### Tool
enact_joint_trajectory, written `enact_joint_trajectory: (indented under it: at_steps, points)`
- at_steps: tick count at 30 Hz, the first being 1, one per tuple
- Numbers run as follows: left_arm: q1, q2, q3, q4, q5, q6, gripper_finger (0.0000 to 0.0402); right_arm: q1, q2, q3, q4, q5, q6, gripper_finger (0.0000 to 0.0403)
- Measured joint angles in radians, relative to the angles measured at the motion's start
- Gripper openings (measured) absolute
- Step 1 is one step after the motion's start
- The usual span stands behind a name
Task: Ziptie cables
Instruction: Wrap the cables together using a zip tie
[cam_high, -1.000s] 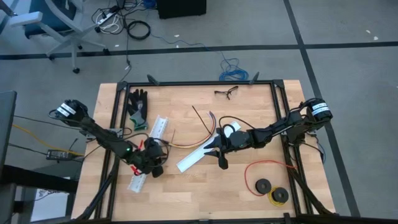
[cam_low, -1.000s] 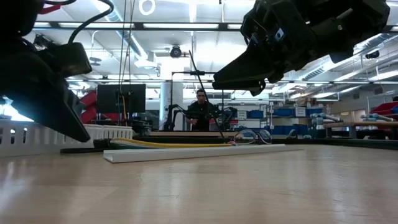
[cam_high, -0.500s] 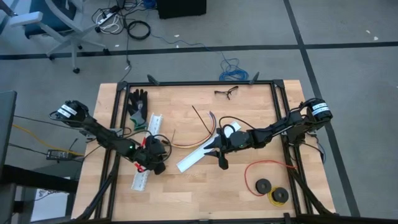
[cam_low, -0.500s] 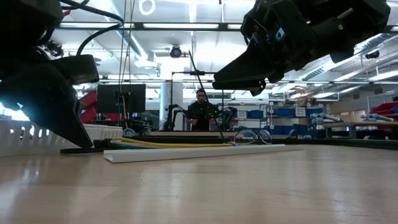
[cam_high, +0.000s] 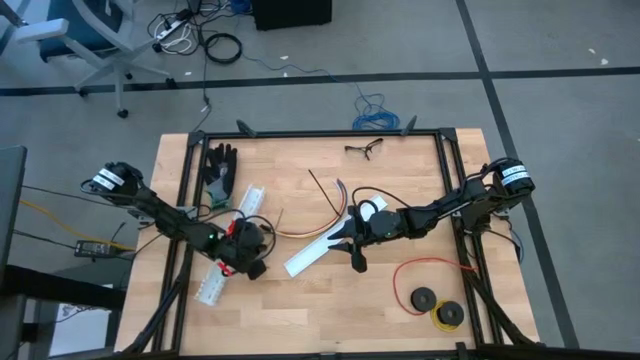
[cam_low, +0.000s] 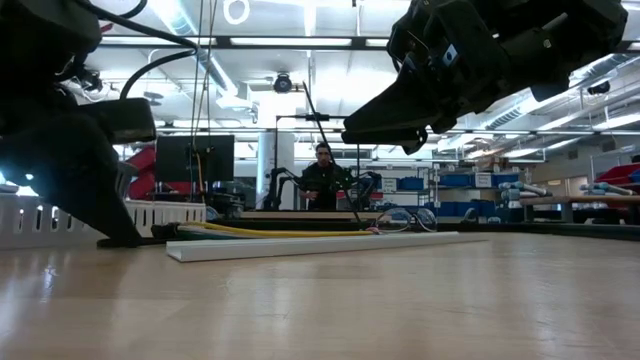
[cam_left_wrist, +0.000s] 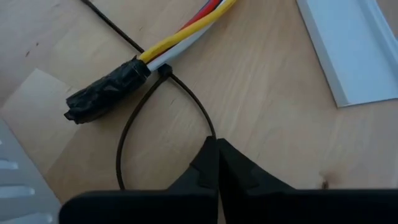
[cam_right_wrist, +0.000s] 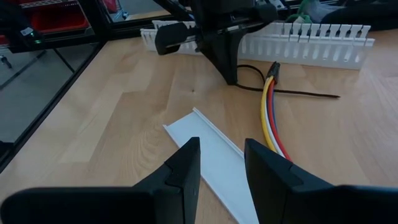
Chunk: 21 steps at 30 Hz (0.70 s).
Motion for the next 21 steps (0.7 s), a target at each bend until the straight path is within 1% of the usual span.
enact_joint_trajectory:
  at_steps: [4,7,11,13,18,21]
  points:
    - [0.0,0.004,0.053,-0.072,-0.004,-0.002,0.0002,0.0,0.0,0.0,0.0,0.0,0.0,0.0113]
    - [0.0,0.004,0.127,-0.192,0.004,-0.022,0.0001,0.0,0.0,0.0,0.0,0.0,0.0,0.0113]
    - [0.0,0.003,0.258,-0.377,-0.001,-0.023,0.0001,0.0,0.0,0.0,0.0,0.0,0.0,0.0113]
    - [0.0,0.003,0.316,-0.444,-0.001,-0.023,0.0001,0.0,0.0,0.0,0.0,0.0,0.0,0.0113]
    - [-0.024,0.002,0.435,-0.481,0.0,0.03,0.0001,0.0,0.0,0.0,0.003,0.0,0.0,0.0113]
    - [-0.044,0.002,0.485,-0.48,-0.058,0.065,0.0,0.0,0.0,0.0,0.022,-0.001,0.0,0.0113]
